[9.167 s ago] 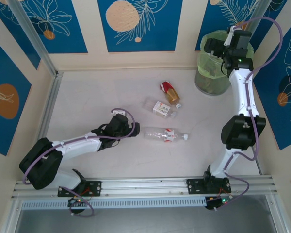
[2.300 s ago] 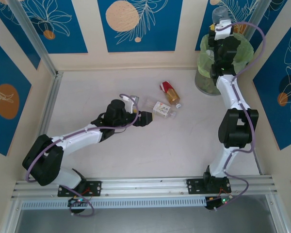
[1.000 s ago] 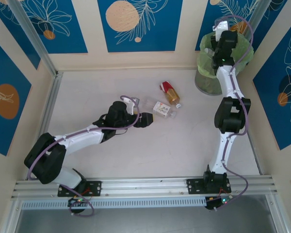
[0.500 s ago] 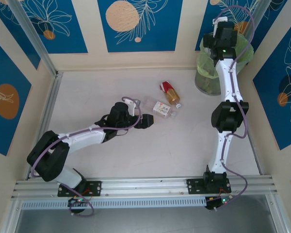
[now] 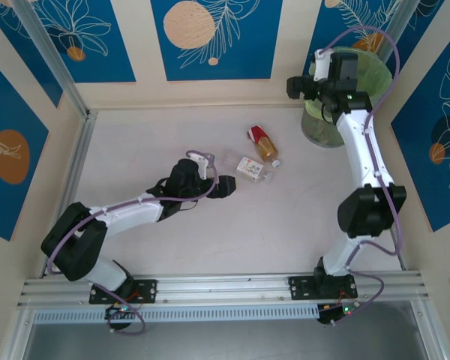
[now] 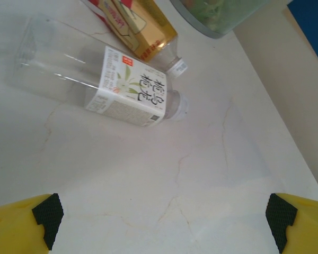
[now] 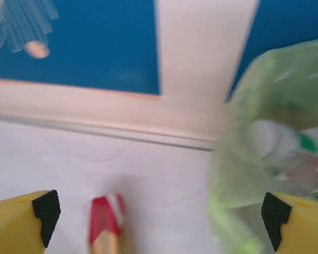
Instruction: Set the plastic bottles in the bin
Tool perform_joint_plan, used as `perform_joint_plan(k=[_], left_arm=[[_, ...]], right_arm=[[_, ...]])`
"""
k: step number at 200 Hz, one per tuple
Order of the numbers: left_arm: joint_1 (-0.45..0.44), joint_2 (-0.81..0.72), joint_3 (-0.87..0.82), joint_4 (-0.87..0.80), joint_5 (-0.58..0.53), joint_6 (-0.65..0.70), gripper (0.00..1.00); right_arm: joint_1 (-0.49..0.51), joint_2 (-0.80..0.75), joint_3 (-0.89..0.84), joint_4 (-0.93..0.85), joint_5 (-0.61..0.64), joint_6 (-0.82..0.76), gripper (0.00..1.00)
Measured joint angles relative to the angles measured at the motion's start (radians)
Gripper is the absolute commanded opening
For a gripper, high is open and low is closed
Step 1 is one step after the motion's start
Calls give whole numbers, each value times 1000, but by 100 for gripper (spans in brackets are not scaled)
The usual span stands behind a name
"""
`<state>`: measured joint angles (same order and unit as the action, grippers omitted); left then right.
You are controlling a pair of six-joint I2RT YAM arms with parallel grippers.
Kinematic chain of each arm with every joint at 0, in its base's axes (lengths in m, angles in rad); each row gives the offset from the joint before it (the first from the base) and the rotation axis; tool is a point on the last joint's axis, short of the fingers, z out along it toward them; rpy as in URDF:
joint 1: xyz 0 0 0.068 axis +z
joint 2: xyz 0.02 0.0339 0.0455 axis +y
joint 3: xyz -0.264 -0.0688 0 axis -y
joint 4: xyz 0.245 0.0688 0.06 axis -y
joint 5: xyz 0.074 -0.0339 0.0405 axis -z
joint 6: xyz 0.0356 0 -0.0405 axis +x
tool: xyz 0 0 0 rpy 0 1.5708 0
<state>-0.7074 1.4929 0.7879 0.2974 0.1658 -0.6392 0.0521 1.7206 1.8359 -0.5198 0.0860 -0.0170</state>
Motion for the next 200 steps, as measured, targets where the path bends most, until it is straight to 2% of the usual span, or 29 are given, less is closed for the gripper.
perform_joint_plan(k=[30,77,140,200], left_arm=[[0,-18,-24,-11,-59,-26,100],[0,-35,-35,-29,-119,-60,100],[0,-35,-35,-29,-134,-85,100],[0,-35,-35,-29,-134,-89,100]], right_arm=[[49,-67,-185,40,-111,-46,100],[94,71,-208,-12,-158,-113,100],[115,371,10,-155,-141,-142,99],[151,550,187,-267,-89,-157,100]])
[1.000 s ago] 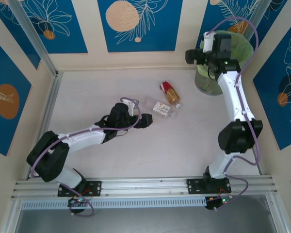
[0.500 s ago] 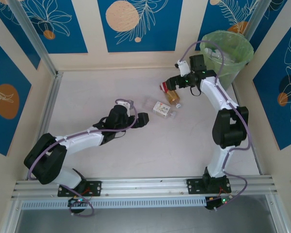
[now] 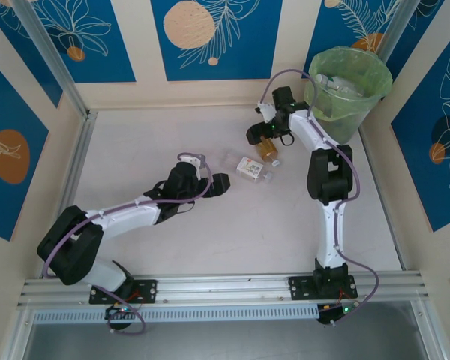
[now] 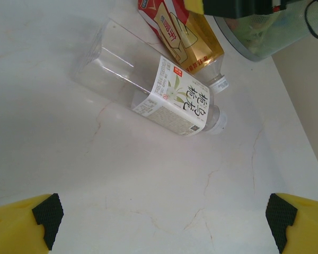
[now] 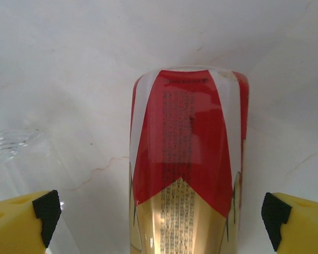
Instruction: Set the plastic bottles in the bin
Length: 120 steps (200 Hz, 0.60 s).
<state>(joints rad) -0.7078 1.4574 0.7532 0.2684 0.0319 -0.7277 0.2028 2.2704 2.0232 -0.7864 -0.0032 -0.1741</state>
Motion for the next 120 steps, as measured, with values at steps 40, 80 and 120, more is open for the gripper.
perform_joint_plan(k=[40,80,120], left_arm=[[0,0,0,-3,0,0,100],[0,0,0,-13,0,0,100],[0,3,0,-19,0,0,100]], right_arm=[[13,111,110,-81,58,0,90],[19,176,139,-121,105,30,72],[25,174,142,-116,127,43,61]])
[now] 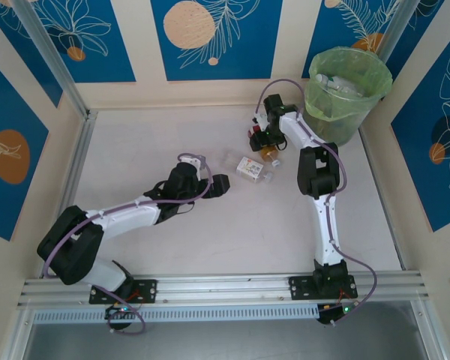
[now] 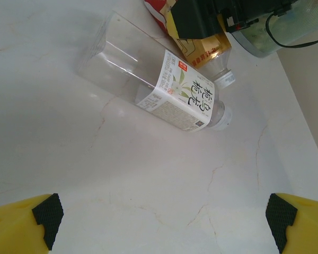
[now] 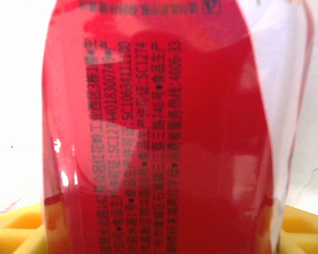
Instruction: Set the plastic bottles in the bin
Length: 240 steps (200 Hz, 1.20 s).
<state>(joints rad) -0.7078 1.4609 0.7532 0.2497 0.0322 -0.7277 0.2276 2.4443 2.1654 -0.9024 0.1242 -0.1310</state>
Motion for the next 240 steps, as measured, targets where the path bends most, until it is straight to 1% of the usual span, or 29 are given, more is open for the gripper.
perform_joint_plan(k=[71,101,164,200,240], left_arm=[[0,14,0,-4,0,0,100],[0,14,0,-3,0,0,100],[0,27,5,-3,19,0,100],[0,28,9,-3,23,1,100],[0,28,9,-3,28,3,100]], right_arm=[[0,-55,-43,25,0,9,58],[0,-126,-95,47,-2,12,56],[0,-250,-189,113,-13,16,55],[0,-331,-258,150,-31,19,54],[-1,-429,-293,185,-64,34,54]])
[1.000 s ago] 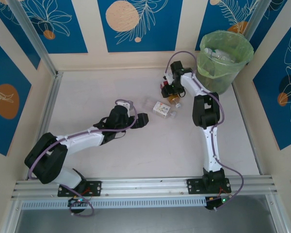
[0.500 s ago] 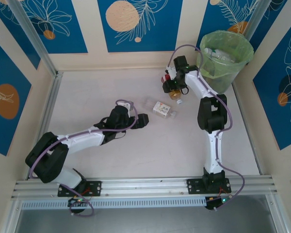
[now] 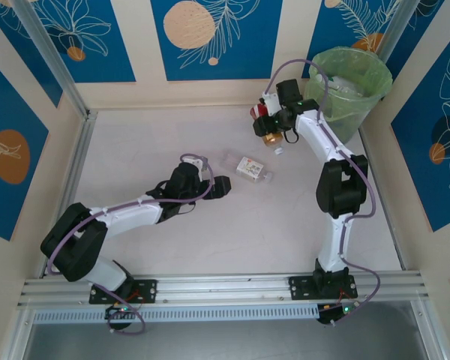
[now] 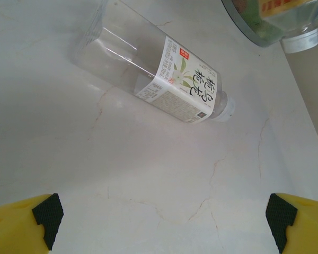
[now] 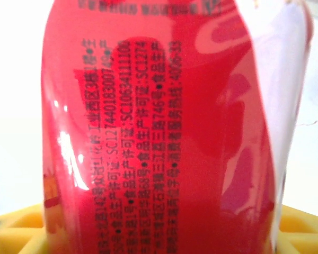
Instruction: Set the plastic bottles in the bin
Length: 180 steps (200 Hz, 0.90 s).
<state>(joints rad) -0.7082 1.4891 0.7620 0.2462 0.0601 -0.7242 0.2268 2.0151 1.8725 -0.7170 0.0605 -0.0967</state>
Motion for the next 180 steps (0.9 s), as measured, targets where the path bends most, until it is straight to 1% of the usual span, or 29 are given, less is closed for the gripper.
perform_joint_plan(k=[39,83,118,147,180], left_arm=[[0,0,0,2,27,5,100],[0,-6,0,7,66,53,100],[0,-43,0,8,91,89,100],[0,-56,1,22,115,107,100],[0,-56,1,24,127,107,100]], right_arm=[[0,-111,-49,55,-47,31,54],[-5,-215,-105,127,-80,75,53],[-12,-296,-175,201,-96,105,52],[-39,-357,-232,268,-95,138,52],[-97,-391,-245,335,-90,169,52]])
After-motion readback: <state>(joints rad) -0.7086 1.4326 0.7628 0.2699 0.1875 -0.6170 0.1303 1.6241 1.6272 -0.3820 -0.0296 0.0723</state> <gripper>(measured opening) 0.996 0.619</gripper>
